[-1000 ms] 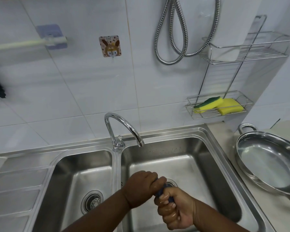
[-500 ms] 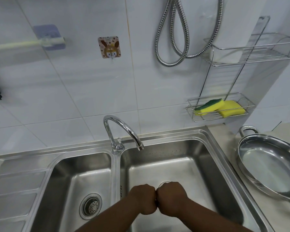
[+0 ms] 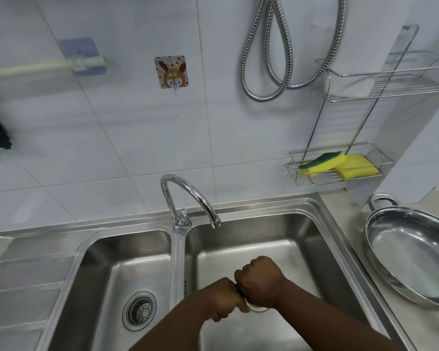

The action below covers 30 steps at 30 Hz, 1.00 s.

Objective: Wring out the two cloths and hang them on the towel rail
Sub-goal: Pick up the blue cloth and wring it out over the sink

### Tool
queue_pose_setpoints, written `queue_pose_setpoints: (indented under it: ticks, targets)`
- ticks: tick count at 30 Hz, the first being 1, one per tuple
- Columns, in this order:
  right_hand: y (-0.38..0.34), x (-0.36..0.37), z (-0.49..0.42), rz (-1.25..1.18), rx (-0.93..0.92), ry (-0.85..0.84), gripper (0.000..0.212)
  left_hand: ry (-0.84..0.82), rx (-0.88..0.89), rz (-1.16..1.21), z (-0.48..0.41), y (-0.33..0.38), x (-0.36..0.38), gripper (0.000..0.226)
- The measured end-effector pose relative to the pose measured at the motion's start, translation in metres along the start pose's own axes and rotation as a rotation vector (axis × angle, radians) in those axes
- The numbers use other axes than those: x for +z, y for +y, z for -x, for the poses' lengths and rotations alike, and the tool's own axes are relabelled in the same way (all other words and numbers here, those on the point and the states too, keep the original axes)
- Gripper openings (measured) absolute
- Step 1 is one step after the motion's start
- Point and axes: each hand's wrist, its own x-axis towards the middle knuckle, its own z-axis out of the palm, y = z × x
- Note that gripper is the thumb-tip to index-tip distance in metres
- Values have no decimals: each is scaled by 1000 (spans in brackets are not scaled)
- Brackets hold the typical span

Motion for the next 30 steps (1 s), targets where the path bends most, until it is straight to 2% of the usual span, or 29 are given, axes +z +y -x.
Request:
queue_pose_setpoints:
  ticks: [9, 13, 14, 15, 17, 18, 19, 21, 23, 25, 28, 30]
  targets:
    - [-5, 5, 1, 20, -49, 80, 34, -34, 3, 91, 5, -8, 2, 13]
    - [-1, -7, 0, -65, -13, -22, 27, 66, 63, 98, 7, -5, 5, 15]
    - [-1, -8, 0, -142, 17, -53, 25, 97, 92, 72, 9, -5, 6, 16]
    - [1, -8, 0, -256, 82, -93, 34, 115, 117, 40, 11, -5, 6, 20]
    - [6, -13, 5, -614, 231, -321, 56, 141, 156, 45, 15, -7, 3, 30]
    - [9, -18, 9, -830, 296, -355, 60, 161, 168, 111, 19, -7, 0, 30]
    - [11, -24, 13, -1015, 346, -321, 60, 184, 182, 229, 23, -8, -2, 26]
    - [11, -32, 21, -1236, 431, -169, 47, 244, 254, 438, 31, -10, -6, 12]
    - [5, -35, 25, -1352, 517, 0, 39, 326, 331, 492, 37, -9, -10, 23]
    - [-2, -38, 25, -1452, 590, 141, 42, 379, 392, 475, 47, -1, -14, 27]
    - [-7, -42, 28, -1474, 686, 221, 27, 531, 508, 354, 56, 4, -23, 42]
    - [-8, -41, 32, -1373, 808, 236, 25, 692, 539, 417, 63, 0, -29, 37]
